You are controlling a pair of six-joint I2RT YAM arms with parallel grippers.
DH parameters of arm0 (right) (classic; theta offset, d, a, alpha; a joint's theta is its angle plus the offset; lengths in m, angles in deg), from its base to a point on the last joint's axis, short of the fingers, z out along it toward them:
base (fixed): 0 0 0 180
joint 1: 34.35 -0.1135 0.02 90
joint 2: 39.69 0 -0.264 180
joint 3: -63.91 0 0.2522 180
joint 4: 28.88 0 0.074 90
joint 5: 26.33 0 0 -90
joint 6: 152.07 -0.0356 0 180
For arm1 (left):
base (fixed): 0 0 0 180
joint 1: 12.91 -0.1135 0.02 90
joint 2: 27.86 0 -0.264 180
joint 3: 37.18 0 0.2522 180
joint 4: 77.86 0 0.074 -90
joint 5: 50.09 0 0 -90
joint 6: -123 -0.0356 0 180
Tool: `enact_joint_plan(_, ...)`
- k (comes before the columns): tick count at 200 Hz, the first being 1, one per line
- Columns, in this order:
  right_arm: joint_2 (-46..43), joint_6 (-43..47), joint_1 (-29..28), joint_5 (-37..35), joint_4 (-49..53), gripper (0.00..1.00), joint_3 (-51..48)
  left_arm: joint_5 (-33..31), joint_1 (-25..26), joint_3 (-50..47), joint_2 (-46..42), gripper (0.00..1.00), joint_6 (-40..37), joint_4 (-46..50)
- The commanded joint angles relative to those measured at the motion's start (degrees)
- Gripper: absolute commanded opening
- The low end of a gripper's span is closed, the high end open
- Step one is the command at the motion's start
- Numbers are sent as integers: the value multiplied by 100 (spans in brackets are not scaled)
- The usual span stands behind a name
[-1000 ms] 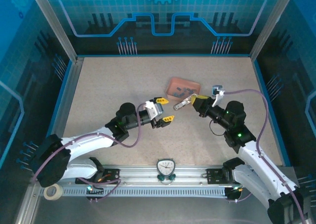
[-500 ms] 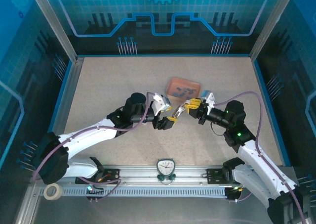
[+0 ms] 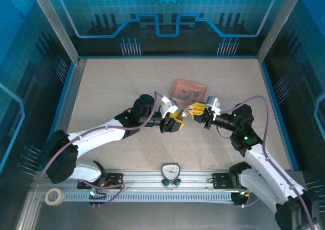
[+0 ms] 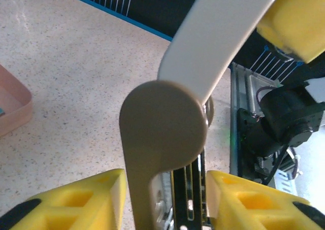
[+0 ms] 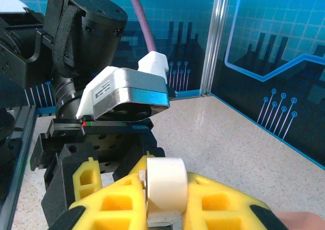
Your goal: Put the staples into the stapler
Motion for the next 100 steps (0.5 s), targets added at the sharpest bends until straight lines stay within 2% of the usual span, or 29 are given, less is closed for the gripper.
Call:
enact_joint_plan(1,-15,128,-16,188,-172,16,-54,242,-38,105,47,39,27,-244)
enact_joint_plan(24,-19,109,-16,197,-231,16,-79,287,-42,105,82,28,-9,-248)
enact_joint_plan(49,-26,85,-15,223,-263,17,-90,297,-44,118,92,28,-33,-248)
enact_joint_plan(57,-39,49,-16,198,-265,17,-91,279,-49,124,91,33,-33,-242)
enact_joint_plan(74,-43,-205,-22,-57,-192,17,-48,134,-46,150,42,50,-61,-188)
enact_joint_plan(87,1,-544,-67,-605,168,18,106,-134,-47,217,-13,58,-77,-34)
enact_joint_plan(100,82,-1043,-166,-1345,1017,17,393,-501,-50,340,-78,62,-48,233)
